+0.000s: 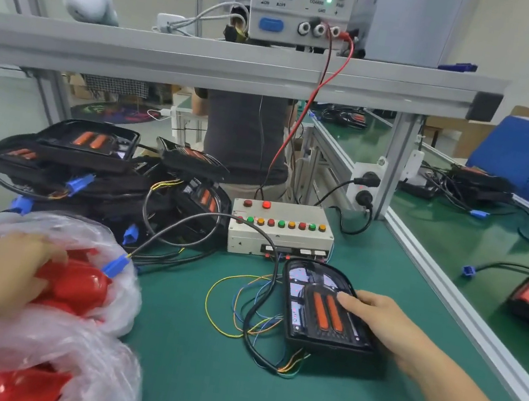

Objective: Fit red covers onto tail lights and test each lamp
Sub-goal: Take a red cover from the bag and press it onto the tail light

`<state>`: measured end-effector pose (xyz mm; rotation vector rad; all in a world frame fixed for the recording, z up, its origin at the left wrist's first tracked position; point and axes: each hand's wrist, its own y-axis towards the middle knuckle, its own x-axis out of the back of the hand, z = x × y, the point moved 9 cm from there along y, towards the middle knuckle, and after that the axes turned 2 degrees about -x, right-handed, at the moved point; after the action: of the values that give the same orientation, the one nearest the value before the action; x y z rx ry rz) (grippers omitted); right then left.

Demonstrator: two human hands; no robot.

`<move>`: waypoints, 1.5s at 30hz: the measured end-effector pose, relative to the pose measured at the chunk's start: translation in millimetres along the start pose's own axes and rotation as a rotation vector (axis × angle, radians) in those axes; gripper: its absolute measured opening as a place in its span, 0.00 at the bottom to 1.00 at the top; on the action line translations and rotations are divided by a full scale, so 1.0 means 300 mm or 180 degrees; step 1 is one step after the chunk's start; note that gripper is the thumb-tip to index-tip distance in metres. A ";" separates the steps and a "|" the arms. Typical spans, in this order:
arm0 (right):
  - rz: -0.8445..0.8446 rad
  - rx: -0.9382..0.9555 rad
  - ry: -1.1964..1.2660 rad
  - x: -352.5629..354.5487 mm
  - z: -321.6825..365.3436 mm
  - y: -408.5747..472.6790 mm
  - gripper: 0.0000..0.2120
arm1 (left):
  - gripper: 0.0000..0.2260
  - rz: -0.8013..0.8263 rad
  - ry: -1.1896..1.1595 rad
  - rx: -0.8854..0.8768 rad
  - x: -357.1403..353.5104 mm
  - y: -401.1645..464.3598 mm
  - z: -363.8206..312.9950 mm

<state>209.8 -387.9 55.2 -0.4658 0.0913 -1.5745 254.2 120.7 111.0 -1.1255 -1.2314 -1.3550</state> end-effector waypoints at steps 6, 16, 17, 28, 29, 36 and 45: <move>-0.0461 0.0315 -0.0978 0.023 0.038 0.010 0.10 | 0.12 -0.0453 -0.0150 0.0061 0.199 -0.009 -0.002; -0.1222 0.0409 -0.2337 0.046 0.113 -0.050 0.27 | 0.04 0.0119 -0.4745 -0.0663 0.426 -0.060 -0.774; -0.1333 0.0740 -0.2023 0.040 0.151 -0.083 0.23 | 0.05 0.0522 -0.5094 -0.0547 0.382 -0.047 -0.855; -0.1119 0.1911 -0.0702 -0.016 0.240 -0.257 0.11 | 0.11 0.2039 -0.5979 -0.0486 0.119 0.005 -1.289; -0.1227 0.1936 -0.0843 0.002 0.237 -0.258 0.10 | 0.12 0.1928 -0.5630 -0.0525 0.111 0.019 -1.289; -0.1894 0.1307 -0.2257 0.125 0.159 -0.241 0.11 | 0.08 0.1236 -0.3206 0.0175 -0.002 0.161 -1.161; -0.1581 0.1355 -0.3094 0.020 0.117 -0.230 0.15 | 0.11 0.1593 -0.4356 0.0923 -0.089 0.141 -1.106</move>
<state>157.5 -381.0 111.9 -0.9035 -1.1501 -1.6150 289.3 -210.1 66.9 -2.0331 -1.7553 0.1476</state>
